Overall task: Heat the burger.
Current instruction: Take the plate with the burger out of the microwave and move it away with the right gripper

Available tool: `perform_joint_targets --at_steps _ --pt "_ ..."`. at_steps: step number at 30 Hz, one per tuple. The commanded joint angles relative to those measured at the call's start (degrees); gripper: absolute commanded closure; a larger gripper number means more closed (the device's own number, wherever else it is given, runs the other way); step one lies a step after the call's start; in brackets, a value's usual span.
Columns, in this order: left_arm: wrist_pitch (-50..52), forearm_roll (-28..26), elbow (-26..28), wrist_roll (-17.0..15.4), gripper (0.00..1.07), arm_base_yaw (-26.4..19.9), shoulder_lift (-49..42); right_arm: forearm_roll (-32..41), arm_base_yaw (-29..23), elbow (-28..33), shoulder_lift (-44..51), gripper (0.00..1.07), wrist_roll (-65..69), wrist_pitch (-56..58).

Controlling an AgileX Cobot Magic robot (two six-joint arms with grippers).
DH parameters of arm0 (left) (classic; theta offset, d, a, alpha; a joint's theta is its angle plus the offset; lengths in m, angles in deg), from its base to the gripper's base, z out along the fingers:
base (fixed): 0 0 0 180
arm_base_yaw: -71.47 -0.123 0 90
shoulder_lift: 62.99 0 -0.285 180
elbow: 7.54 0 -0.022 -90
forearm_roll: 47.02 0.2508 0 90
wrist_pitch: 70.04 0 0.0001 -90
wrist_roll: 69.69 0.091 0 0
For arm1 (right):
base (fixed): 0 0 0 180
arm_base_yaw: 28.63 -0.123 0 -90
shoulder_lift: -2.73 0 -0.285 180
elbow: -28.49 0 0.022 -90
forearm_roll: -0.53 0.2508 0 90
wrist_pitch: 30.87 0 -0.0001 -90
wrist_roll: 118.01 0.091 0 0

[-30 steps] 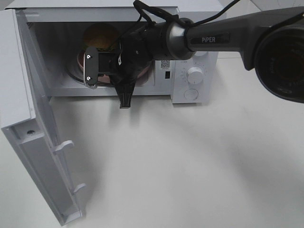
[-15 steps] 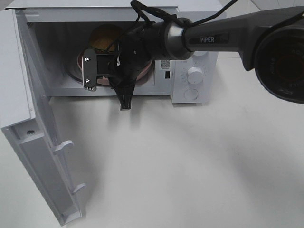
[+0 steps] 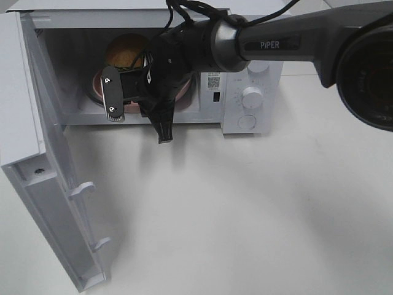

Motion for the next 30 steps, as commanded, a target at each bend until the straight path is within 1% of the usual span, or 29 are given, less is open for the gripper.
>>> perform_joint_targets --at_steps 1,3,5,8,10,13,18,25,30 --pt "0.5 -0.3 -0.2 0.1 0.09 -0.1 -0.4 -0.3 -0.4 1.1 1.9 1.07 -1.3 -2.3" --pt "0.5 -0.3 -0.2 0.1 0.09 -0.1 -0.4 -0.2 -0.4 1.7 2.2 1.07 -1.3 -3.0" --pt "0.5 -0.3 -0.2 0.1 0.09 -0.1 -0.4 -0.2 -0.4 4.6 3.8 1.07 -1.1 -4.9" --pt "0.5 -0.3 -0.2 0.1 0.09 -0.1 -0.4 -0.2 -0.4 4.9 4.1 1.07 -0.9 -5.2" --pt "0.5 -0.3 -0.2 0.1 0.09 -0.1 -0.4 -0.5 0.1 5.6 4.8 1.07 3.6 -6.7" --pt "0.5 -0.3 -0.2 0.1 0.09 -0.1 -0.4 -2.1 0.1 5.6 5.2 1.07 4.8 -6.8" --pt "0.5 -0.3 -0.2 0.1 0.09 -0.1 -0.4 -2.3 0.1 6.5 6.1 1.07 6.1 -7.3" --pt "0.5 -0.3 -0.2 0.1 0.09 -0.1 -0.4 -3.2 0.1 10.3 8.7 1.07 6.1 -9.4" --pt "0.5 -0.3 -0.2 0.1 0.09 -0.1 -0.4 -3.3 0.1 13.2 10.4 1.07 2.4 -10.3"
